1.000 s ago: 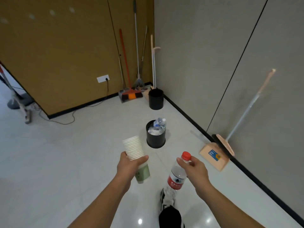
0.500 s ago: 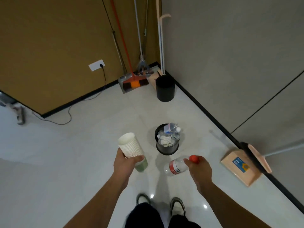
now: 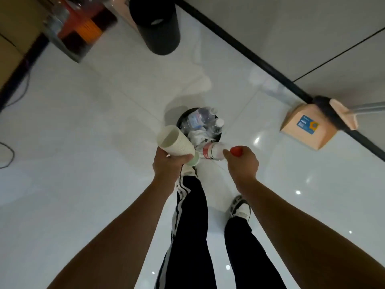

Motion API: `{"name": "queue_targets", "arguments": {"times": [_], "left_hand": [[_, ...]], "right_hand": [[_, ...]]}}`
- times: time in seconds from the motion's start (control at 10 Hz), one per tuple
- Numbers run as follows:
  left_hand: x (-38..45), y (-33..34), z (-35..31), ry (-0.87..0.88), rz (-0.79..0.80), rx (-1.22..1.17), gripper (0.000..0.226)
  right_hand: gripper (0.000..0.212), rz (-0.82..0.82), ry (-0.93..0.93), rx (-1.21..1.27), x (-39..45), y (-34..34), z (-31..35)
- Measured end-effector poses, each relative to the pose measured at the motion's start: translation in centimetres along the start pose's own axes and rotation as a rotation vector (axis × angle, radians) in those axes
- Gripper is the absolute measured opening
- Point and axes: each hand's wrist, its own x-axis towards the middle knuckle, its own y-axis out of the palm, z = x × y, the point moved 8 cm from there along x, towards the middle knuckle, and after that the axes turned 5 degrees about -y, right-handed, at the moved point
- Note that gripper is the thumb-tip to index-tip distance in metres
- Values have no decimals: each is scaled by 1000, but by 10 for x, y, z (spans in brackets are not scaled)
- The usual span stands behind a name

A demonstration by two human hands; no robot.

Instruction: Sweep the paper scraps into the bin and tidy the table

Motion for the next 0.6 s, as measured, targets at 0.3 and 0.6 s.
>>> {"name": "queue_targets", "arguments": {"times": [0.3,0.6], "left_hand": [[136,39,33,-161,49,25,105],[91,1,20,-88,13,320,78]], "right_hand": [[57,11,3,-94,94,89,-13],[58,63,-113,-206,63,66,-7]]}}
